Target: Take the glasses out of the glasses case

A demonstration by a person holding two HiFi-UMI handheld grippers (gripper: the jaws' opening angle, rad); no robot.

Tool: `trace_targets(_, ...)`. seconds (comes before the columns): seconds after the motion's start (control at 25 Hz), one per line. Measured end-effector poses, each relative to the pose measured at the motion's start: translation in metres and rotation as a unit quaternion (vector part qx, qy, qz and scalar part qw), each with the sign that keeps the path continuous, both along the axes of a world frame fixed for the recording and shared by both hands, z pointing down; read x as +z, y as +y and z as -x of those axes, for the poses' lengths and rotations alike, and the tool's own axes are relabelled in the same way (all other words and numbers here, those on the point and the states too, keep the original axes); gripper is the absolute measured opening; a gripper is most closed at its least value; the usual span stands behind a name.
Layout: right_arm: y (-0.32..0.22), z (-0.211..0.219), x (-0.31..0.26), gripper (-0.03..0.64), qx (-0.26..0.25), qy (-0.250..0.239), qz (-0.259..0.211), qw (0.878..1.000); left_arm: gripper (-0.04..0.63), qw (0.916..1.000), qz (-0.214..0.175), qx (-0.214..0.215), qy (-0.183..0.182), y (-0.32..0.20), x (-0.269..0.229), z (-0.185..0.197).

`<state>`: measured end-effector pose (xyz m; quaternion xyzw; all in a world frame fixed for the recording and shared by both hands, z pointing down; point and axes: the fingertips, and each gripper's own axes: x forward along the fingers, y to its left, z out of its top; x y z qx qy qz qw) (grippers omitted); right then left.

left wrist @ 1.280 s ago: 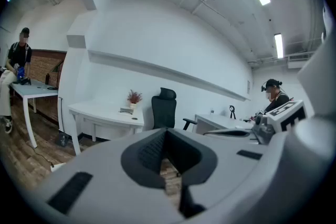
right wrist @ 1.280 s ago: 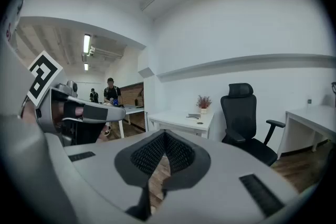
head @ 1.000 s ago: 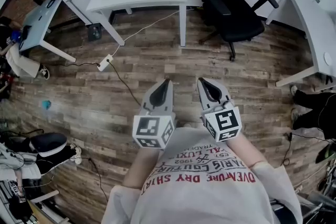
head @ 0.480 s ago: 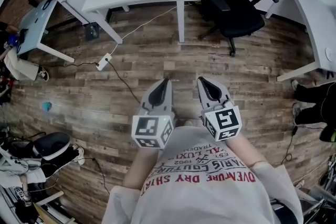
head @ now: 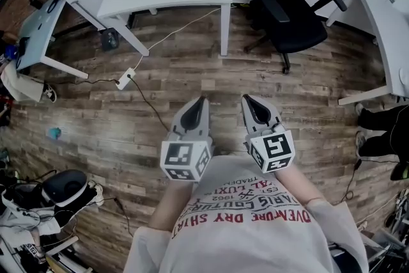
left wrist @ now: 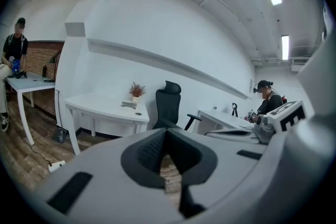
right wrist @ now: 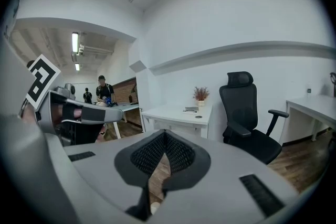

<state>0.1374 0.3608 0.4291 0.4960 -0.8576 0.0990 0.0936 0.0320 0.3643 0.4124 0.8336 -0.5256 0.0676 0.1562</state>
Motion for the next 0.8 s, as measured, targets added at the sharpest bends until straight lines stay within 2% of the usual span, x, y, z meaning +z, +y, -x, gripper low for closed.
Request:
trace_targets(0.4, -0.101, 0.053, -0.018, 0.012, 0.010, 0.021, -0.004, 1.000, 0.008, 0.9998, 0.001, 0.009, 0.020, -0.105, -0.012, 0.061)
trace_targets(0.8, -0.212, 0.133, -0.033, 0.012, 0.015, 0.030, -0.009, 0.999, 0.006, 0.9995, -0.009, 0.007, 0.031, -0.222, -0.028, 0.149)
